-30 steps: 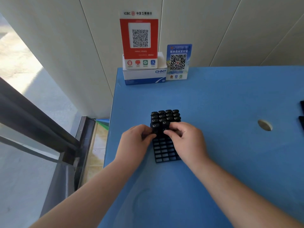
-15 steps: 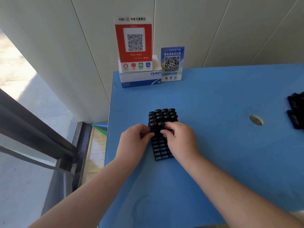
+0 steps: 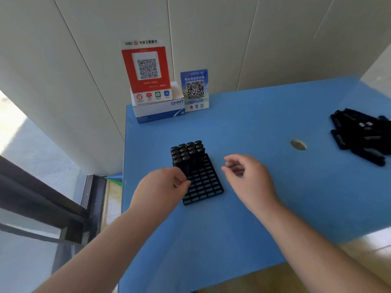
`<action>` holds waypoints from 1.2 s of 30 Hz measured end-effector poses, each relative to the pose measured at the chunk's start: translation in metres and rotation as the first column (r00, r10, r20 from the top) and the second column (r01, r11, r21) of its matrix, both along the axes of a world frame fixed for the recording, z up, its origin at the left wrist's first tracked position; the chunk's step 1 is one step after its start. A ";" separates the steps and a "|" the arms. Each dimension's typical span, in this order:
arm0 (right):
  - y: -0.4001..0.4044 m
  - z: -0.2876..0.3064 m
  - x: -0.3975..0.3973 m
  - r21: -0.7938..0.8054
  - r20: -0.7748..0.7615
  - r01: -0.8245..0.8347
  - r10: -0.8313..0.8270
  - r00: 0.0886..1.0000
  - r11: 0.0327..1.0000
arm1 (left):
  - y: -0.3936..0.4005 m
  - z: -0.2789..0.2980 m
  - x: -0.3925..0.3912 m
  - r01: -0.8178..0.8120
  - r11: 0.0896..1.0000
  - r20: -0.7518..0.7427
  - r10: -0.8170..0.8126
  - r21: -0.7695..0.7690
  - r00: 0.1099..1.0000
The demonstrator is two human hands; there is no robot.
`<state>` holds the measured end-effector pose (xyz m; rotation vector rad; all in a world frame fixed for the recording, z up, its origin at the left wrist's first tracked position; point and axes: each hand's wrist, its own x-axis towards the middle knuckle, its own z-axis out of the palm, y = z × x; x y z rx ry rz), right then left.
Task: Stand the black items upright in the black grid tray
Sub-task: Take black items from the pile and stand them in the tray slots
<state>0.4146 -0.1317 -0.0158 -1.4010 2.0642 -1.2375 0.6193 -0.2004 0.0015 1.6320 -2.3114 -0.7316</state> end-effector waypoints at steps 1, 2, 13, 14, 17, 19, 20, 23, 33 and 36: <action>0.006 0.004 -0.009 -0.015 -0.027 0.013 -0.014 1.000 1.000 | 0.004 0.005 -0.003 0.028 0.998 0.017 -0.027 -0.053 0.999; 0.013 0.008 -0.019 -0.025 -0.061 0.029 -0.031 0.998 0.999 | 0.010 0.010 -0.010 0.059 0.993 0.020 -0.057 -0.106 0.998; 0.160 0.050 -0.161 0.184 -0.446 0.244 -0.140 0.884 0.952 | 0.079 0.027 -0.159 0.401 0.839 0.216 -0.343 -0.367 0.914; 0.175 0.051 -0.172 0.198 -0.453 0.262 -0.149 0.879 0.944 | 0.088 0.028 -0.174 0.415 0.834 0.219 -0.357 -0.364 0.908; 0.218 0.054 -0.203 0.260 -0.466 0.302 -0.154 0.871 0.917 | 0.119 0.031 -0.215 0.432 0.824 0.202 -0.382 -0.367 0.902; 0.243 0.056 -0.224 0.293 -0.475 0.322 -0.155 0.866 0.900 | 0.140 0.033 -0.241 0.437 0.820 0.190 -0.394 -0.369 0.899; 0.255 0.057 -0.235 0.299 -0.477 0.330 -0.159 0.864 0.895 | 0.151 0.033 -0.253 0.444 0.817 0.189 -0.402 -0.369 0.896; 0.285 0.059 -0.264 0.316 -0.503 0.354 -0.160 0.849 0.880 | 0.181 0.032 -0.288 0.456 0.812 0.184 -0.417 -0.365 0.890; 0.322 0.061 -0.340 0.315 -0.483 0.395 -0.212 0.850 0.863 | 0.215 0.028 -0.382 0.503 0.803 0.179 -0.470 -0.320 0.864; 0.318 0.056 -0.364 0.333 -0.441 0.381 -0.215 0.872 0.862 | 0.210 0.021 -0.415 0.519 0.799 0.173 -0.489 -0.304 0.855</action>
